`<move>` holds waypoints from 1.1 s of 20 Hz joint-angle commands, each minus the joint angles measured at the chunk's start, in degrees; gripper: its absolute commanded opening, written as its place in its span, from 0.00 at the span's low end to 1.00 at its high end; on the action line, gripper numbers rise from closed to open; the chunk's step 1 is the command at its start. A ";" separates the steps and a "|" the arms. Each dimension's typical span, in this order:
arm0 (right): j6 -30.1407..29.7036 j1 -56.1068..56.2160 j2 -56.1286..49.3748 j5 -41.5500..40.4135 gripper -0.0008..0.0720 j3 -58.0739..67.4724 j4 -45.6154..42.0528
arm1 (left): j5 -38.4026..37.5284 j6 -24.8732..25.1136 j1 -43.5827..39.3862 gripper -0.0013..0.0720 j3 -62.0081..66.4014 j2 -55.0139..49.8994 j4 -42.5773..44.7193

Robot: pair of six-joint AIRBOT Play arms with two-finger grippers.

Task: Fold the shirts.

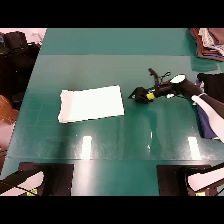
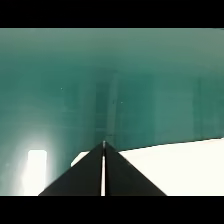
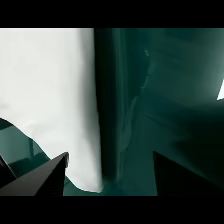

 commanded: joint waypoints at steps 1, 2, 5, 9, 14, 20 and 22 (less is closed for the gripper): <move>-0.72 5.11 -4.98 0.04 0.82 3.82 3.67 | 0.07 -0.02 0.04 0.05 -0.02 0.00 -0.11; -0.72 7.58 -6.97 0.15 0.82 6.58 4.24 | 0.04 -0.02 0.04 0.05 -0.02 0.00 -0.13; -0.70 14.08 -12.28 -0.31 0.72 14.14 6.56 | 0.02 -0.02 0.04 0.05 -0.02 0.02 -0.90; -0.72 17.53 -16.48 -0.96 0.06 22.97 5.90 | -0.74 -0.02 0.04 0.05 -0.15 0.02 -3.61; 1.40 11.45 -14.19 0.44 0.03 31.91 -0.09 | -1.07 0.02 0.02 0.05 -4.15 0.02 -11.21; 5.90 -11.15 -1.44 1.62 0.03 33.51 -13.33 | 4.26 0.04 -10.73 0.05 -5.53 0.02 -9.60; 6.05 -20.57 2.38 1.51 0.03 33.51 -15.10 | 8.11 0.00 -14.45 0.05 -5.53 0.00 -9.60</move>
